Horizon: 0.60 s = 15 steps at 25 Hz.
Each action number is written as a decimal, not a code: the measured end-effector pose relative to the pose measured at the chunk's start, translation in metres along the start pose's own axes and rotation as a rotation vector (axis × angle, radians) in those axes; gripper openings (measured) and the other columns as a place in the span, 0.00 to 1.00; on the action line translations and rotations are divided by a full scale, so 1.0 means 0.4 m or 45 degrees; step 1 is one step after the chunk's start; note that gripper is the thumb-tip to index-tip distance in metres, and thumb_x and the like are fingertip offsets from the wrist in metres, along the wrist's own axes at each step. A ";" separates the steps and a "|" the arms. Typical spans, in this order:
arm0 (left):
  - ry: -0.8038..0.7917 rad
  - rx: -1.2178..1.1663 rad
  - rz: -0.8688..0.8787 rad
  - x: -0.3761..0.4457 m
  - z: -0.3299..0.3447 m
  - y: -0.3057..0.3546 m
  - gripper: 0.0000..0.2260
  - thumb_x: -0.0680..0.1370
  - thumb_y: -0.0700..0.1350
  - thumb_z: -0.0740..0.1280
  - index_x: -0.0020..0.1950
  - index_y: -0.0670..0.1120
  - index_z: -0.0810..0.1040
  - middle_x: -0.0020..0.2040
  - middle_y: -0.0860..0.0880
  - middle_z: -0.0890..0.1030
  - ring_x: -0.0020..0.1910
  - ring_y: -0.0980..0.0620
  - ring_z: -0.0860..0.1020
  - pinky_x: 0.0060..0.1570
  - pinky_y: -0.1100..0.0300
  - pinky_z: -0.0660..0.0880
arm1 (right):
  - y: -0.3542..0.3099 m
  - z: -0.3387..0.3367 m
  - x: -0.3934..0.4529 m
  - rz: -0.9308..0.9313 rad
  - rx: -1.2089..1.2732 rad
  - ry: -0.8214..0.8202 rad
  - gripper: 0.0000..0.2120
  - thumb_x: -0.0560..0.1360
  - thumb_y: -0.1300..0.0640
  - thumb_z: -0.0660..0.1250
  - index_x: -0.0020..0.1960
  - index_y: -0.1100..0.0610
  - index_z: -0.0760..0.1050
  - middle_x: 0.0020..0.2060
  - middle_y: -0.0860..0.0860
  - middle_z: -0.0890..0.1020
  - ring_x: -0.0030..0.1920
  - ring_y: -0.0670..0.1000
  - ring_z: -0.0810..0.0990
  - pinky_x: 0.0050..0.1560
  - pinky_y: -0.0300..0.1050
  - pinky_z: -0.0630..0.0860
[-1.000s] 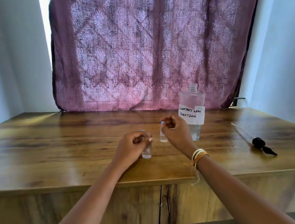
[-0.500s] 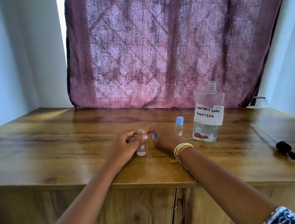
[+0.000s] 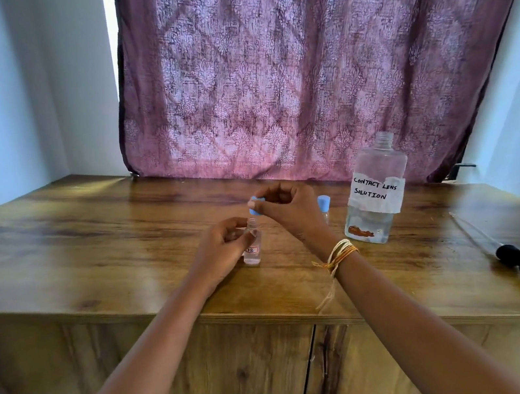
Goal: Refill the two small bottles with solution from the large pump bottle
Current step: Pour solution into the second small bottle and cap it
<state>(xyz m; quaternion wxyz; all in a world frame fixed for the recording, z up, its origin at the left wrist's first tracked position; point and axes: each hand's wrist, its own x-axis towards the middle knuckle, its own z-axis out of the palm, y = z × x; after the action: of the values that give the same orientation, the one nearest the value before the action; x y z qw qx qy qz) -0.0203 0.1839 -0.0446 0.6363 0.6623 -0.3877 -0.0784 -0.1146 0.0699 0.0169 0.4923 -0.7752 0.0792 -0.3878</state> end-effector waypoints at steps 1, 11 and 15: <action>0.002 0.010 0.002 -0.001 0.000 0.002 0.06 0.75 0.42 0.71 0.51 0.48 0.83 0.43 0.48 0.85 0.39 0.63 0.80 0.45 0.62 0.73 | 0.001 -0.002 -0.003 0.014 -0.011 -0.056 0.05 0.69 0.66 0.75 0.43 0.63 0.81 0.38 0.56 0.84 0.35 0.42 0.82 0.39 0.32 0.77; -0.014 0.086 0.009 0.001 -0.010 -0.004 0.07 0.75 0.45 0.70 0.42 0.57 0.83 0.38 0.55 0.85 0.38 0.57 0.80 0.46 0.49 0.78 | -0.047 -0.023 0.009 -0.134 -0.681 -0.376 0.07 0.71 0.59 0.74 0.47 0.61 0.83 0.38 0.51 0.84 0.37 0.44 0.79 0.38 0.29 0.72; -0.033 0.071 0.054 -0.003 -0.010 -0.002 0.06 0.67 0.56 0.70 0.40 0.57 0.84 0.39 0.52 0.86 0.40 0.55 0.81 0.47 0.48 0.78 | -0.068 0.005 0.000 -0.230 -1.119 -0.176 0.19 0.66 0.42 0.75 0.35 0.56 0.73 0.30 0.50 0.77 0.35 0.51 0.78 0.37 0.48 0.75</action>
<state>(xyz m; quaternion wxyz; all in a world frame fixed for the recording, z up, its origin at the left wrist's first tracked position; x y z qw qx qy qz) -0.0186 0.1876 -0.0453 0.6140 0.6703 -0.4120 -0.0626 -0.1203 0.0848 0.0390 0.0850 -0.9385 0.1353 -0.3060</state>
